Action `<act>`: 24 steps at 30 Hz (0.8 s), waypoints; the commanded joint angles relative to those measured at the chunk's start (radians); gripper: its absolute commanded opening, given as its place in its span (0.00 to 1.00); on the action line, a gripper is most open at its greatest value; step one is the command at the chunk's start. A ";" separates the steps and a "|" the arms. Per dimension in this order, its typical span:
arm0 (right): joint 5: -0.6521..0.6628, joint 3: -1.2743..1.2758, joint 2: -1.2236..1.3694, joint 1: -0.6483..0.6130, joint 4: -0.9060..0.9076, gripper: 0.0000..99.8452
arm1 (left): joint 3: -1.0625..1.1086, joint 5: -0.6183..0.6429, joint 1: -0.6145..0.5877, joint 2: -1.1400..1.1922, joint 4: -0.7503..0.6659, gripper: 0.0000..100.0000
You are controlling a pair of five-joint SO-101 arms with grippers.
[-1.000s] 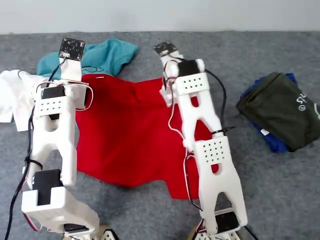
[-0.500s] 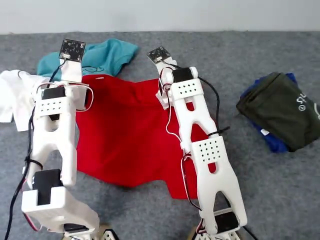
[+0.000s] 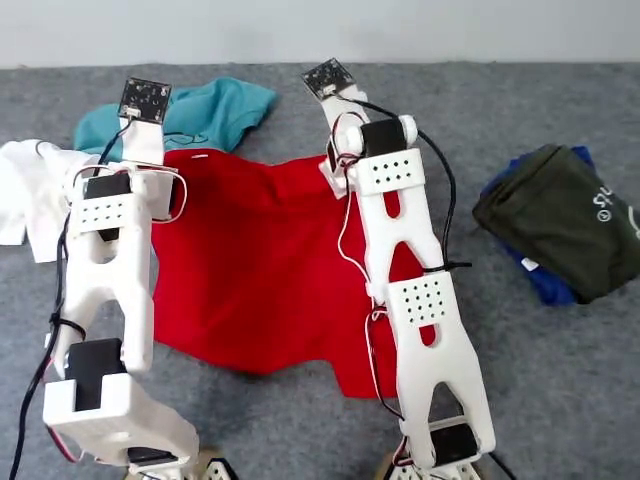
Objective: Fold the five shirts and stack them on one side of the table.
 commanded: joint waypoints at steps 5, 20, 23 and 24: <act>0.014 -0.051 -0.165 0.015 0.050 0.01 | -0.016 -0.005 0.002 -0.025 0.018 0.01; 0.008 0.081 -0.506 0.174 0.054 0.01 | -0.090 -0.005 0.092 -0.261 0.229 0.01; 0.005 0.218 -0.492 0.156 0.047 0.01 | -0.090 -0.005 0.092 -0.259 0.229 0.01; 0.005 0.265 -0.476 0.147 0.045 0.01 | -0.090 -0.005 0.092 -0.259 0.229 0.01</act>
